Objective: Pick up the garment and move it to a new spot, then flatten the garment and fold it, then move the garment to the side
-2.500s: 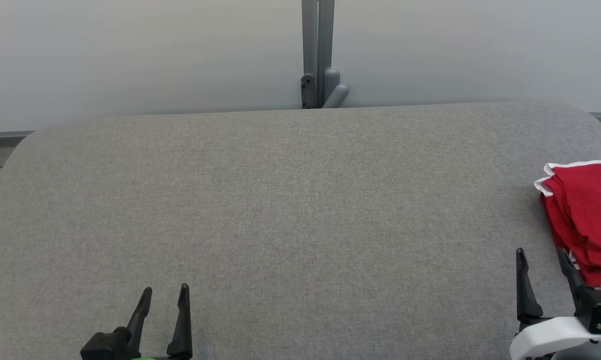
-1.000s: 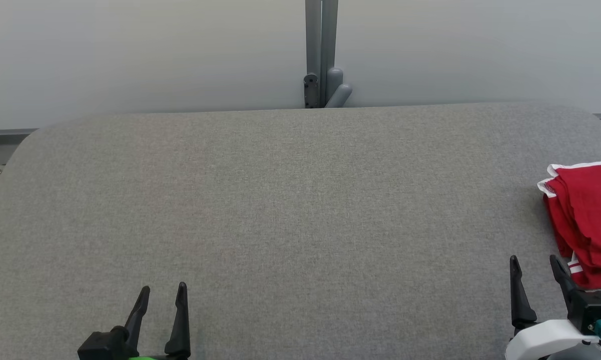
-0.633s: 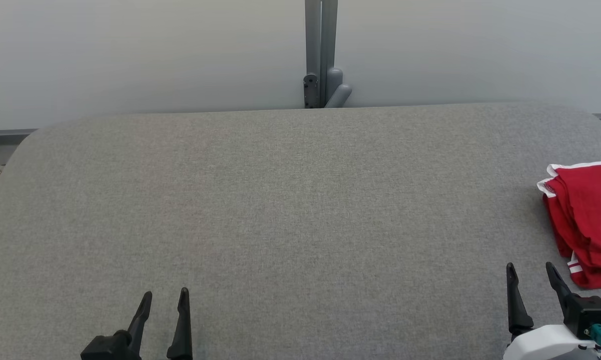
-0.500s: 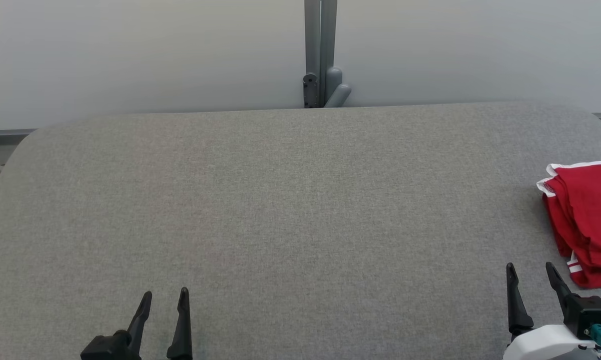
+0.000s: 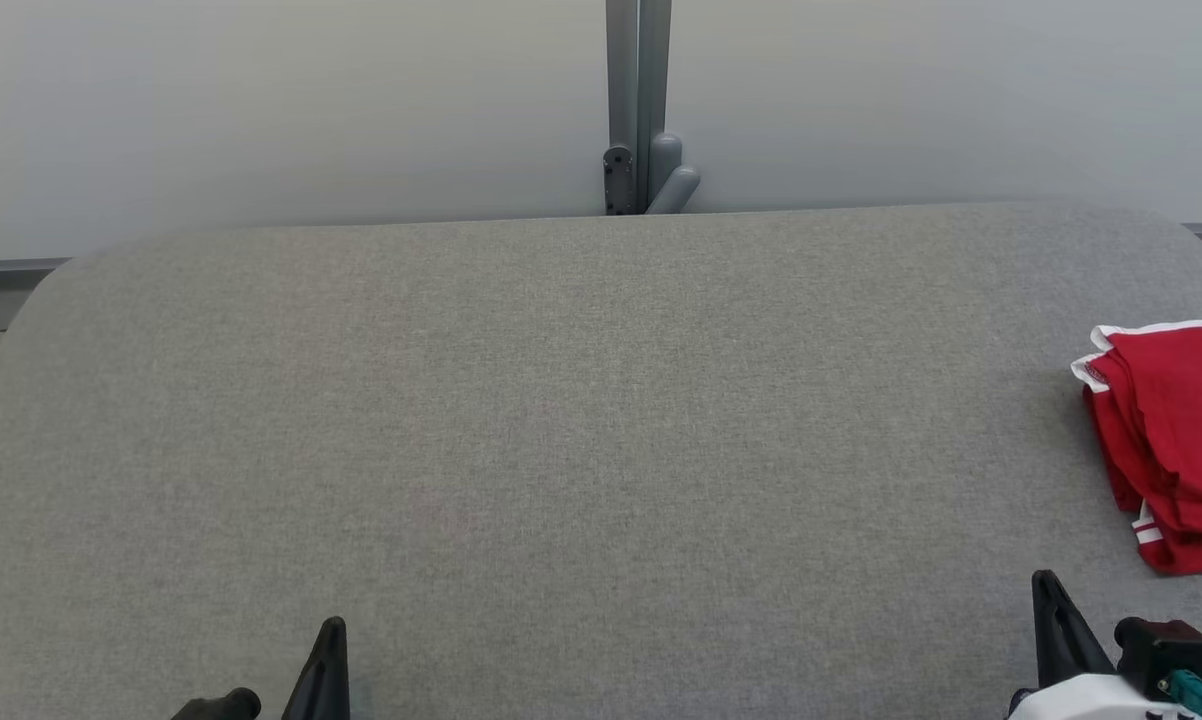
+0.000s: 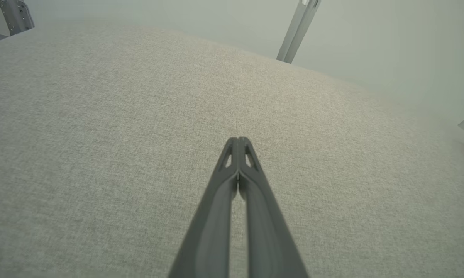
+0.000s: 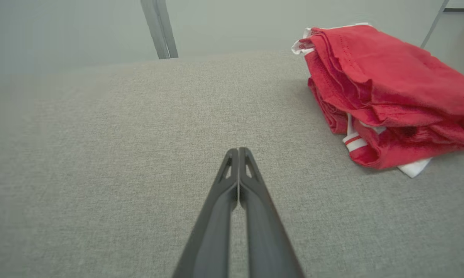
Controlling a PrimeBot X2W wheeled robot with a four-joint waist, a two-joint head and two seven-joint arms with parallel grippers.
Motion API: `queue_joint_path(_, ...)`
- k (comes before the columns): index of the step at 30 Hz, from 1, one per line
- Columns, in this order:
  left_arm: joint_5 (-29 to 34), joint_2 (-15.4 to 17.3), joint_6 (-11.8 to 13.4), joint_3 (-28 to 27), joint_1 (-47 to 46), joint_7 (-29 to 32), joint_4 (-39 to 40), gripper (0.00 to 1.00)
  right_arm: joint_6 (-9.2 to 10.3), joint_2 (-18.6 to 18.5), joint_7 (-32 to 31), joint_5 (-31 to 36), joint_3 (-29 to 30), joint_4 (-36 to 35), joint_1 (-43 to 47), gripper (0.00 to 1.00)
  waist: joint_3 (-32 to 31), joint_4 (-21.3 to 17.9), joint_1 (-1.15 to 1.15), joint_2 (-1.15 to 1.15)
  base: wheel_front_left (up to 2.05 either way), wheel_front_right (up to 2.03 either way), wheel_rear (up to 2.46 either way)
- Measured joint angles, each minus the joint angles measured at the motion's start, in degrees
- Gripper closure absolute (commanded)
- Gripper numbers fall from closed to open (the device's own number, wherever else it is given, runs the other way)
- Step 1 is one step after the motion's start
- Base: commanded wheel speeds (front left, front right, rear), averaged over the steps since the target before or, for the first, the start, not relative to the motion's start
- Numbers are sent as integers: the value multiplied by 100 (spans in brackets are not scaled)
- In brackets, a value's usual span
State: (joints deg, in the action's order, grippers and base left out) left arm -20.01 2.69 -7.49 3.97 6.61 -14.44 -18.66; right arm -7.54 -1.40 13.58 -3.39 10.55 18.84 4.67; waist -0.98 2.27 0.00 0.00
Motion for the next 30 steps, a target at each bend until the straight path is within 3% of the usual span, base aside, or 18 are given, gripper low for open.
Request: queue_joint_path(30,-2718,41,0,-259,-408,681,127,100,1,-41,-704,-3236,-162,-135,-335,100,29,-55,0,0,0,0,0)
